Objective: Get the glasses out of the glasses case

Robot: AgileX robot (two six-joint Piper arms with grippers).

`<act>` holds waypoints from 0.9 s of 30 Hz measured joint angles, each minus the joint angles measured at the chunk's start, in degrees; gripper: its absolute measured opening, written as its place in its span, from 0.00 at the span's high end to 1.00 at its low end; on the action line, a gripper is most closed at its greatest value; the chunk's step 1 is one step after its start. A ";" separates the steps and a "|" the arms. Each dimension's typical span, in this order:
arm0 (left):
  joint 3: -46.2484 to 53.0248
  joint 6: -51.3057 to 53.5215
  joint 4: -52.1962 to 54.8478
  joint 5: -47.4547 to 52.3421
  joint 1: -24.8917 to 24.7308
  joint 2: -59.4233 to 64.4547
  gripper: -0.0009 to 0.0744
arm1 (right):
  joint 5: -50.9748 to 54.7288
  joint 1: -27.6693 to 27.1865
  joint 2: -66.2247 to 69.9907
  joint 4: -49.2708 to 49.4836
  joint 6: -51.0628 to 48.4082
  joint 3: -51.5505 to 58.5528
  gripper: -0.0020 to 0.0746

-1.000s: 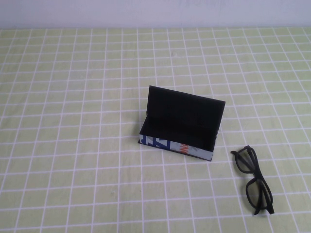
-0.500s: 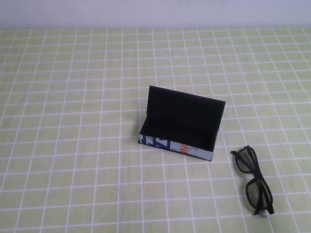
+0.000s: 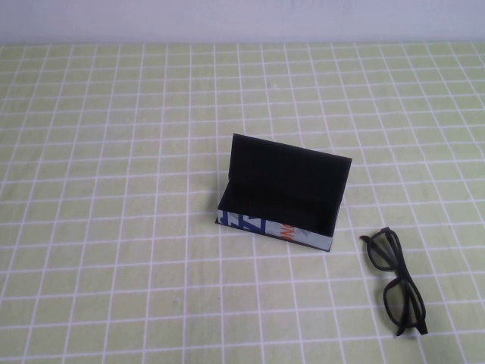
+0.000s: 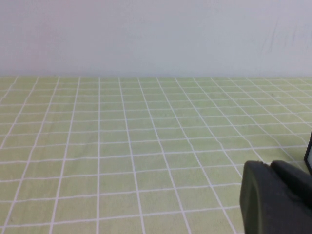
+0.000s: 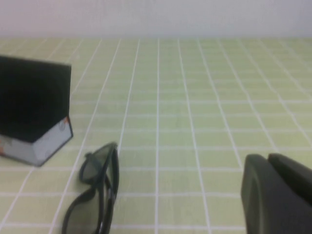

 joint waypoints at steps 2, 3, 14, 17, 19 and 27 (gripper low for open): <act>0.00 0.00 0.00 0.00 0.00 0.00 0.99 | 3.51 0.00 0.00 0.00 -0.10 0.00 1.00; 0.00 0.00 0.00 0.00 0.00 0.00 0.99 | 4.62 0.00 0.00 0.00 -0.09 0.05 1.00; 0.00 0.00 0.00 0.10 0.00 0.00 0.99 | 5.81 0.00 0.00 0.22 -0.09 0.05 1.00; 0.00 0.00 0.00 0.10 0.00 0.00 0.99 | 5.81 0.00 0.00 0.22 -0.09 0.05 1.00; 0.00 0.00 0.00 0.10 0.00 0.00 0.99 | 5.81 0.00 0.00 0.22 -0.09 0.05 1.00; 0.00 0.00 0.00 0.18 0.00 0.00 0.99 | 5.81 0.00 0.00 0.22 -0.09 0.05 1.00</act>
